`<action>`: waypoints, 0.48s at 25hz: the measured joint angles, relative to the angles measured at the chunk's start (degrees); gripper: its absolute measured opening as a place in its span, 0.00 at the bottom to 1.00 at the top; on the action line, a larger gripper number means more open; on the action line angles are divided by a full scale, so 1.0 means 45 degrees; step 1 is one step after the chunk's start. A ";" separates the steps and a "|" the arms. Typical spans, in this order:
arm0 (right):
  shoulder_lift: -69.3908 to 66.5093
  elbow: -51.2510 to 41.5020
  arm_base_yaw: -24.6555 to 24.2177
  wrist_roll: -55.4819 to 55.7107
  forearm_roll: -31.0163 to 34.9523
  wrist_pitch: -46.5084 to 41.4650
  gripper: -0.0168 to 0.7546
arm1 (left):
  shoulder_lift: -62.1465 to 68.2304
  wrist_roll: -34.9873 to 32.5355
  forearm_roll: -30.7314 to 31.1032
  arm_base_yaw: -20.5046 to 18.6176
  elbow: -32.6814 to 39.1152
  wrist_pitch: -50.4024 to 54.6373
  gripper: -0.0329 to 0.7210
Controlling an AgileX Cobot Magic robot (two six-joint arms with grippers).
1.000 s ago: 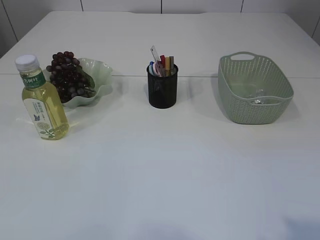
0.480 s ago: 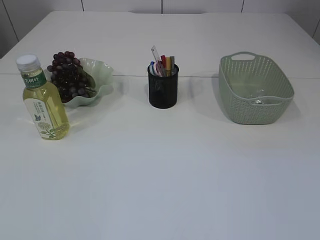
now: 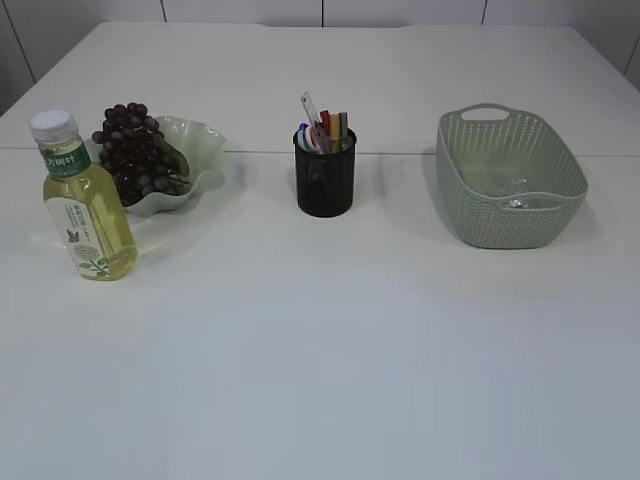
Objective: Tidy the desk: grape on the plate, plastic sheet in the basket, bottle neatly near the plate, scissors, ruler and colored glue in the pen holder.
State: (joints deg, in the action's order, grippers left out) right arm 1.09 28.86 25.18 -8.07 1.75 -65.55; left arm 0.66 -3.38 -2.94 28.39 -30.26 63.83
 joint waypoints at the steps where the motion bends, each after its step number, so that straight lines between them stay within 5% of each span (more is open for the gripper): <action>1: 0.0000 0.0000 0.0000 0.0086 -0.0091 0.0000 0.65 | 0.0000 0.0157 0.0140 0.0000 0.0004 0.0000 0.62; 12: 0.0000 0.0000 -0.0014 0.0233 -0.0256 0.0000 0.65 | 0.0000 0.0751 0.0408 -0.0031 0.0026 -0.0030 0.62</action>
State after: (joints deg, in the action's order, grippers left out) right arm 1.09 28.86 25.12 -7.02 0.60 -65.55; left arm 0.66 0.00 -1.11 28.25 -30.15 63.70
